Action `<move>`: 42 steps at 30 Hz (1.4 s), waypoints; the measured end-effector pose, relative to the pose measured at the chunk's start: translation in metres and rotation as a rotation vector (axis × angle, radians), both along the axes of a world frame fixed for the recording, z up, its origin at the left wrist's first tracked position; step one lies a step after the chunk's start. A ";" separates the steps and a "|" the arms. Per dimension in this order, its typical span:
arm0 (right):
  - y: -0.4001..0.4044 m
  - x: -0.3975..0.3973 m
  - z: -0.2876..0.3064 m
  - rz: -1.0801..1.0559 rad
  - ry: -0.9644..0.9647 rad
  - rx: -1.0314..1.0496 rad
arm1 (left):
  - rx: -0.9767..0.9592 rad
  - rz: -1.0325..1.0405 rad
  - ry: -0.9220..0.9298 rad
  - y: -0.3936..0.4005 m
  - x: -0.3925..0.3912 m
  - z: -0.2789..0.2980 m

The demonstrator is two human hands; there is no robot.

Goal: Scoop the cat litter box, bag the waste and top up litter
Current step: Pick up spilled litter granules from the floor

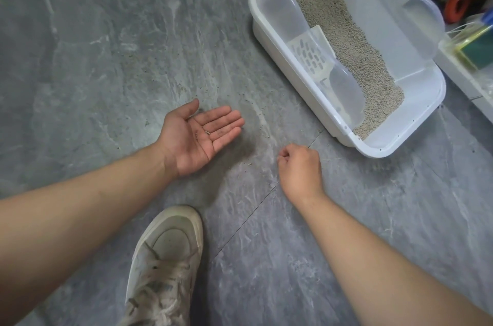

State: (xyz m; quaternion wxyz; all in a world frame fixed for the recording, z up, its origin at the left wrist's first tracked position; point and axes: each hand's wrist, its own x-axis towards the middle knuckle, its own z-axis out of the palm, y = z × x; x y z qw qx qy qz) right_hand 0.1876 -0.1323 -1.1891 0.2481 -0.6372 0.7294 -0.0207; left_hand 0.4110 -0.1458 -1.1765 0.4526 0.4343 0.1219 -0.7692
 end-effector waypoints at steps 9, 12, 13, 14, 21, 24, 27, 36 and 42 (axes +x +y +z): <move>-0.018 0.013 0.003 0.188 0.146 0.084 | 0.003 -0.015 -0.011 0.000 -0.003 0.000; -0.020 0.017 0.003 0.142 0.085 -0.051 | 0.003 -0.015 -0.017 0.000 -0.002 0.000; -0.021 0.018 0.002 0.146 0.067 -0.083 | 0.002 -0.011 -0.018 0.000 -0.001 -0.001; -0.022 0.018 0.001 0.159 0.059 -0.095 | 0.002 -0.007 -0.018 0.001 0.000 -0.001; -0.034 0.019 -0.005 0.257 0.036 -0.128 | 0.007 0.000 0.003 0.000 0.003 -0.002; -0.033 0.018 -0.004 0.365 0.108 -0.145 | -0.001 -0.007 0.008 -0.001 0.002 -0.001; -0.032 0.022 0.000 0.404 0.201 -0.060 | -0.016 -0.012 0.018 -0.001 0.000 0.000; 0.002 0.089 0.070 0.204 -0.471 -0.145 | -0.044 -0.082 0.096 -0.002 -0.003 0.012; -0.007 0.083 0.091 0.156 -0.550 -0.190 | -0.124 -0.045 0.180 -0.013 -0.004 0.035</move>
